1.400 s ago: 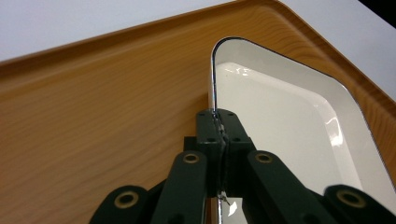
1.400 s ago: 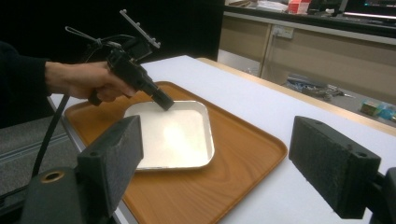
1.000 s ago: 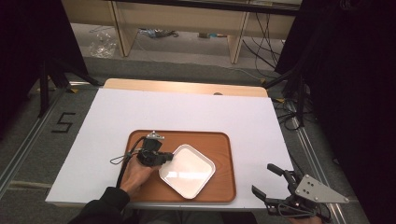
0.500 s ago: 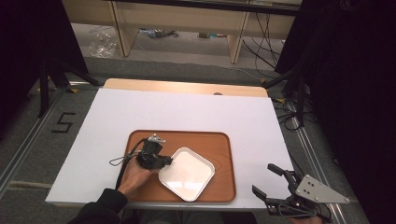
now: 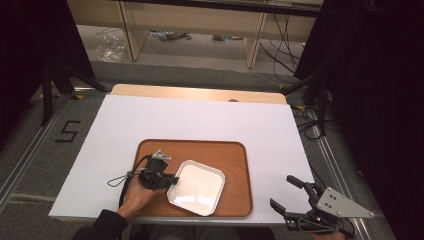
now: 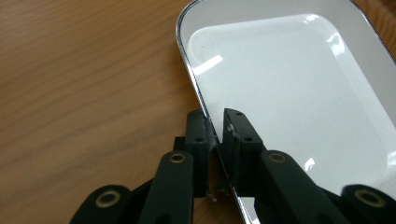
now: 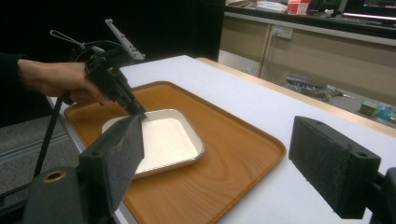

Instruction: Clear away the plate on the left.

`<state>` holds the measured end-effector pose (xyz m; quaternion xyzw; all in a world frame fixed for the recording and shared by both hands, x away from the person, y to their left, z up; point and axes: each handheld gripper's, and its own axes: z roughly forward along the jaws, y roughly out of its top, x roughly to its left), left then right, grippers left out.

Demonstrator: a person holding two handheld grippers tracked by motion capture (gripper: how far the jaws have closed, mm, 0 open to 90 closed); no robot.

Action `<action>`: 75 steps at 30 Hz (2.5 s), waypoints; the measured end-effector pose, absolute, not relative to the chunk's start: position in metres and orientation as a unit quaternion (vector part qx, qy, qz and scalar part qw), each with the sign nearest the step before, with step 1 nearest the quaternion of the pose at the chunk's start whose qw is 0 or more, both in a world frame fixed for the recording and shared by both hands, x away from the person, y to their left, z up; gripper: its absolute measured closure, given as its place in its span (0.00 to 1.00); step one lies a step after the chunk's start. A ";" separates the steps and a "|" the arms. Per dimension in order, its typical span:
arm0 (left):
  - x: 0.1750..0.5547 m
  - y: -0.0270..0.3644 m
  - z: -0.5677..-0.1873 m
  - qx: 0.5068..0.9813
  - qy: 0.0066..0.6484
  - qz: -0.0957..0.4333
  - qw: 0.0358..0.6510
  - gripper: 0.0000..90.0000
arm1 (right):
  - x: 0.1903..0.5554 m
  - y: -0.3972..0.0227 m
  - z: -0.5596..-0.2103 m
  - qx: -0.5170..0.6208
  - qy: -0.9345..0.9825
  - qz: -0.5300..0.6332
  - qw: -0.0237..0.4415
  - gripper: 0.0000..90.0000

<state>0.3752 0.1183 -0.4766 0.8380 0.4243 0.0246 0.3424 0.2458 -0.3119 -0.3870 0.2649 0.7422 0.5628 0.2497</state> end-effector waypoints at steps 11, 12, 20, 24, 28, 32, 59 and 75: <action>0.380 0.135 -0.471 0.895 0.295 0.143 0.302 0.86 | 0.246 -0.311 -0.388 0.265 0.742 0.564 0.248 0.21; 0.377 0.135 -0.471 0.898 0.296 0.132 0.298 0.85 | 0.246 -0.310 -0.388 0.267 0.740 0.570 0.237 0.21; 0.365 0.136 -0.469 0.903 0.295 0.114 0.291 0.85 | 0.246 -0.310 -0.388 0.263 0.740 0.567 0.248 0.21; 0.361 0.135 -0.470 0.902 0.298 0.108 0.292 0.84 | 0.247 -0.311 -0.388 0.262 0.742 0.564 0.251 0.21; 0.360 0.136 -0.469 0.905 0.296 0.108 0.285 0.84 | 0.245 -0.311 -0.388 0.271 0.744 0.560 0.243 0.21; 0.356 0.137 -0.468 0.906 0.297 0.104 0.283 0.82 | 0.245 -0.310 -0.388 0.270 0.743 0.565 0.237 0.21; 0.336 0.144 -0.464 0.914 0.291 0.085 0.270 0.75 | 0.246 -0.312 -0.387 0.261 0.747 0.558 0.249 0.21; 0.337 0.153 -0.452 0.897 0.299 0.177 0.274 0.51 | 0.244 -0.310 -0.388 0.273 0.746 0.557 0.242 0.21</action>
